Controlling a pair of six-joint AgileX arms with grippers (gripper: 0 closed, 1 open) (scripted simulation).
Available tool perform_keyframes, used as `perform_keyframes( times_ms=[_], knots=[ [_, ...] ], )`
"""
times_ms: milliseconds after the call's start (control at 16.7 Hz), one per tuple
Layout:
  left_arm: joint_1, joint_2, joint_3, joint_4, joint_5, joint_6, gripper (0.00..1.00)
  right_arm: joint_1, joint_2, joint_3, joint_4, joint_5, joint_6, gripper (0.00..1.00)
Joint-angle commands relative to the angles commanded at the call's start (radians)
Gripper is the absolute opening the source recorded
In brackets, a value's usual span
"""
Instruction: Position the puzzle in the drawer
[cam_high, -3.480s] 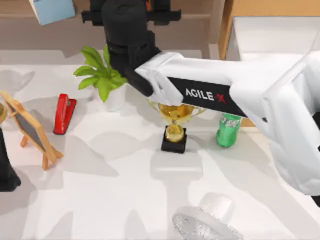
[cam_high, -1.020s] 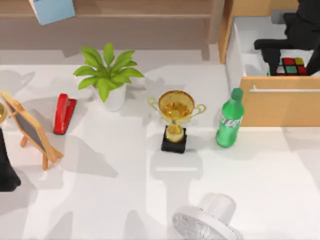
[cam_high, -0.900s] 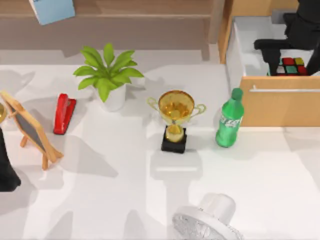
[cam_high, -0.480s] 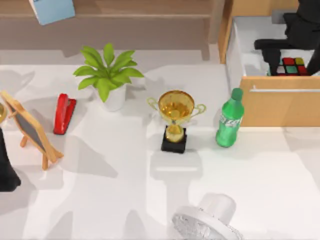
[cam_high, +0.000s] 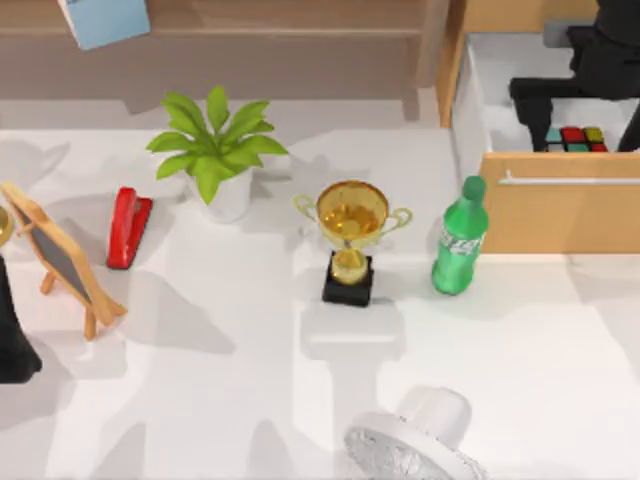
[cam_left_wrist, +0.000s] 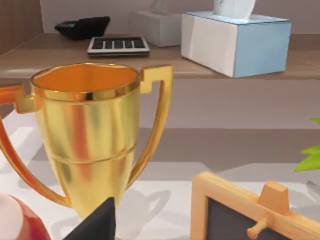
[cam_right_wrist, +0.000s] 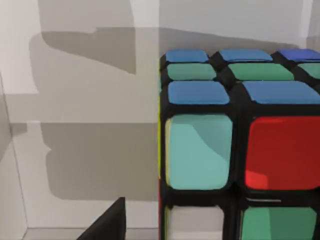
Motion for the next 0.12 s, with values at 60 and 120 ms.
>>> perform_keyframes(
  times_ms=[60,120],
  knots=[
    [0.0,0.0,0.0,0.0,0.0,0.0,1.0,0.0,0.0,0.0,0.0,0.0,0.0,1.0],
    [0.0,0.0,0.0,0.0,0.0,0.0,1.0,0.0,0.0,0.0,0.0,0.0,0.0,1.0]
  ],
)
